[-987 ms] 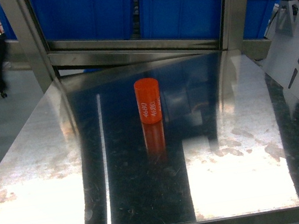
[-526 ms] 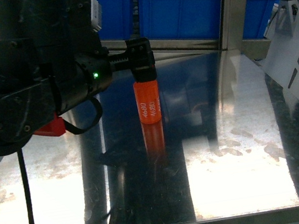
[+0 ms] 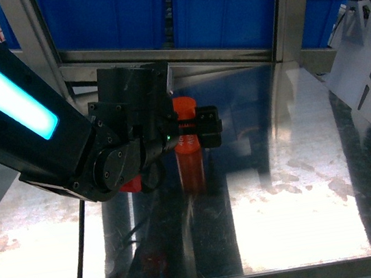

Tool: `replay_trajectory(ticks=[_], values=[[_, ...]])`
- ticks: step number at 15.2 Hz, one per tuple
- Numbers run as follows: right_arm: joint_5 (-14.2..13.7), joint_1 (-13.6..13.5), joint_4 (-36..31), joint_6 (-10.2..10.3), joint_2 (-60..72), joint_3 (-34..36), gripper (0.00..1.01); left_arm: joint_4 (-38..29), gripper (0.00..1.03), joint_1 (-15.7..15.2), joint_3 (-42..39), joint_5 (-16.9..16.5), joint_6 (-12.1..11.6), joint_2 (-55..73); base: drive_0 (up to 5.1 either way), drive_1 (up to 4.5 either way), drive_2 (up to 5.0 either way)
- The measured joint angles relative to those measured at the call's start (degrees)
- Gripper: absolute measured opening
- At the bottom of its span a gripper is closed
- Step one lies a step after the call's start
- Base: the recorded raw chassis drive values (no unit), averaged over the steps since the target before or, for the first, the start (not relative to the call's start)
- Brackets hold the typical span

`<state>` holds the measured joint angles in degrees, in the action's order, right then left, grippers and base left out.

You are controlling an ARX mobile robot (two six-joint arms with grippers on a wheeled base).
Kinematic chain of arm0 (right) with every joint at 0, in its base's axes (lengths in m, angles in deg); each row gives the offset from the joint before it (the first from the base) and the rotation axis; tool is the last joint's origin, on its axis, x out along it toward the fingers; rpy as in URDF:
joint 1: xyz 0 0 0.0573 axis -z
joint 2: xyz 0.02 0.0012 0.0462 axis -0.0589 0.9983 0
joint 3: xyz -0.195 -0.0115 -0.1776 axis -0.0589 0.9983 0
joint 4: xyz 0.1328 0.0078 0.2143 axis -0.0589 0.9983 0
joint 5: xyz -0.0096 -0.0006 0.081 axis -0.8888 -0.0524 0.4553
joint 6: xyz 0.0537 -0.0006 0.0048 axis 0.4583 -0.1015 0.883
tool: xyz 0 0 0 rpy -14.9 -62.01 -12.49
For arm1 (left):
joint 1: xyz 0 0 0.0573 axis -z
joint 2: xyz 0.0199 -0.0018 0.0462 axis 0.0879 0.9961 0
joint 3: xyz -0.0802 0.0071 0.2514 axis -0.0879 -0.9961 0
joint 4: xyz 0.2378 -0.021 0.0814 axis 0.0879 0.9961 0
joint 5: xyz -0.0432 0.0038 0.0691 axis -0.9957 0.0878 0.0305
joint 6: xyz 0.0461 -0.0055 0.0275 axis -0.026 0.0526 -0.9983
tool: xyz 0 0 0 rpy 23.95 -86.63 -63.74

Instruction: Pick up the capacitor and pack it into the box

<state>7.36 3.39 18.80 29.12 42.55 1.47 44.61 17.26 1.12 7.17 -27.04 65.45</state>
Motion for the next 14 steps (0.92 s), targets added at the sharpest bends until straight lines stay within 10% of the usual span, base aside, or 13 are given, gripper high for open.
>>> replay_trajectory(ticks=[5,8,11,12,14], values=[[0.0,0.0,0.0,0.0,0.0,0.0,0.98,2.3,0.49,0.3,0.9,-0.1,-0.1,0.2,0.0,0.0,0.0],[0.0,0.0,0.0,0.0,0.0,0.0,0.98,-2.8,0.44,-0.7,-8.4,-0.6,0.9,-8.2,0.0,0.0,0.0],[0.0,0.0,0.0,0.0,0.0,0.0,0.98,-18.6,0.44,-5.8,-28.2,0.7,-0.4,-30.7,0.0,0.0,0.0],[0.0,0.0,0.0,0.0,0.0,0.0,0.98,-22.2,0.44,-9.6,-46.3,2.2,-2.8,-45.8,0.0,0.0,0.0],[0.0,0.0,0.0,0.0,0.0,0.0,0.98,-15.2,0.44,-13.9,-59.9,-0.8,-3.2,-62.2,0.0,0.0,0.0]])
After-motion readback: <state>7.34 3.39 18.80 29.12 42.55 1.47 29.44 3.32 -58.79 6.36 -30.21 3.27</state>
